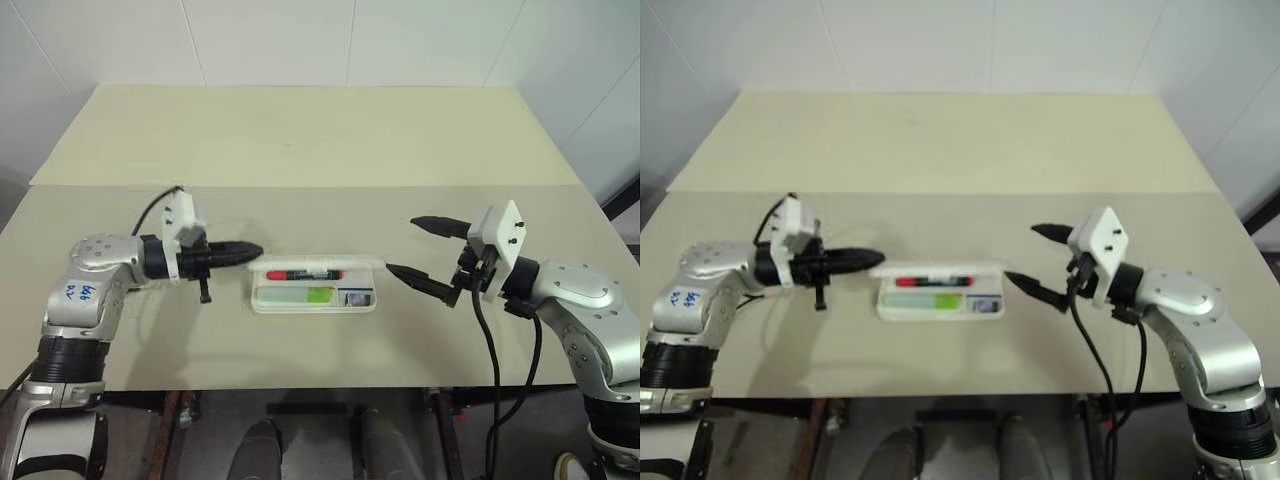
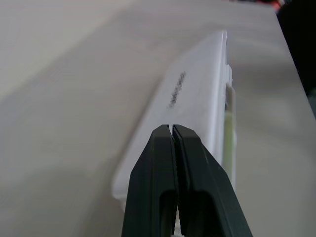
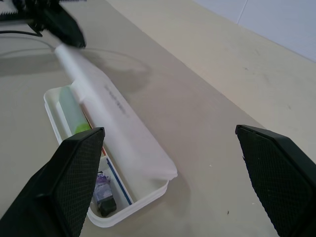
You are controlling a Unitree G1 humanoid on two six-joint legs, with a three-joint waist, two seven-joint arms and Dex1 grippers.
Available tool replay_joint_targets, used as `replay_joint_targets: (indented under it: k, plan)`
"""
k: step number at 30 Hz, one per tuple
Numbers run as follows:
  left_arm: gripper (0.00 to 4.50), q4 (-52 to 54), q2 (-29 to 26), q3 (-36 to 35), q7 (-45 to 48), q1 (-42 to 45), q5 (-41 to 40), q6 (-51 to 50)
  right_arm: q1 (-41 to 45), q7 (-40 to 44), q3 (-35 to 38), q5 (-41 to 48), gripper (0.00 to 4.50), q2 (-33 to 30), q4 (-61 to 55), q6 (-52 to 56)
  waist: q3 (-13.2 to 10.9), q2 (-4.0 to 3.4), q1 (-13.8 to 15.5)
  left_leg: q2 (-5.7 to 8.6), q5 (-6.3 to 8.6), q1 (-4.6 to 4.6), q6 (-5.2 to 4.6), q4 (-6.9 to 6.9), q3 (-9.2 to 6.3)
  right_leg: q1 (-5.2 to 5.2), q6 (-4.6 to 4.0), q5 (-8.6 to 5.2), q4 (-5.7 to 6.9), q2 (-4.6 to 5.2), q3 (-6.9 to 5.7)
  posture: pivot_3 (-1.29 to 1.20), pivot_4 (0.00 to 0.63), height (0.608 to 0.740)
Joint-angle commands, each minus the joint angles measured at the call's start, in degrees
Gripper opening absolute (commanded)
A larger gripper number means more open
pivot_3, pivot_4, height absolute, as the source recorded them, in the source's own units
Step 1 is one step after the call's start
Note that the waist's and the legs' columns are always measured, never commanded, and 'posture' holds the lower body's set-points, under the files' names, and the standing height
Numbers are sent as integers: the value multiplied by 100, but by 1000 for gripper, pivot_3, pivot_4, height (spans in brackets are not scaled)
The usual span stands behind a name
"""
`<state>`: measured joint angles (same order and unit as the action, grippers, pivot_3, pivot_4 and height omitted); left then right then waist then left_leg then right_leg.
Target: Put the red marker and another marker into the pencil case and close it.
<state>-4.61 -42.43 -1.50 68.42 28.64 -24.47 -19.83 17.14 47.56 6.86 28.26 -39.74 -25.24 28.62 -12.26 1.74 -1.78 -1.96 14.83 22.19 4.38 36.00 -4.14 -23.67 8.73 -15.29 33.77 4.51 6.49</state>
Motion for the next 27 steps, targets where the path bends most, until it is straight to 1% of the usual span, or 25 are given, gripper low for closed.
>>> replay_joint_targets:
  k: [1,4,7,14,19,23,26,27]
  plan:
    - [32,147,2,182,165,-9,131,191,39,-68,41,56,4500,42,-184,-118,0,0,3,0,0,0,0,1,0,0,0,0,0,0,0,0,150,740]
    - [32,240,-31,434,284,-63,257,237,25,-101,49,53,4500,46,-216,-113,0,0,1,0,0,1,0,2,0,0,0,0,0,0,0,0,150,740]
    - [32,355,8,690,346,-119,333,74,8,-149,64,46,4500,51,-238,-115,0,0,1,0,0,1,0,1,0,0,1,1,1,0,1,0,150,740]
    - [32,323,174,1104,108,-182,732,36,-27,-281,43,43,4500,96,-318,-100,0,0,1,0,0,0,0,3,0,0,2,1,2,0,1,0,150,740]
    - [32,251,213,1283,-22,-169,918,-146,-36,-352,29,38,4500,136,-357,-93,2,-2,2,0,0,-7,-1,4,0,6,0,0,4,0,1,0,150,740]
    - [32,293,125,1384,-19,-135,921,-449,-61,-425,22,41,4500,191,-395,-89,5,-2,5,0,0,-10,-1,8,0,13,-3,-1,3,0,2,0,150,740]
    - [32,338,131,1394,-92,-105,948,-522,-78,-457,-7,31,4500,232,-414,-97,6,-3,1,0,-1,-12,-1,9,0,15,-5,-3,1,0,3,0,150,740]
    - [32,398,169,1329,-122,-92,848,-627,-78,-464,-27,26,4500,248,-412,-100,6,-3,1,0,-1,-12,-2,8,0,15,-6,-3,1,0,3,0,150,740]
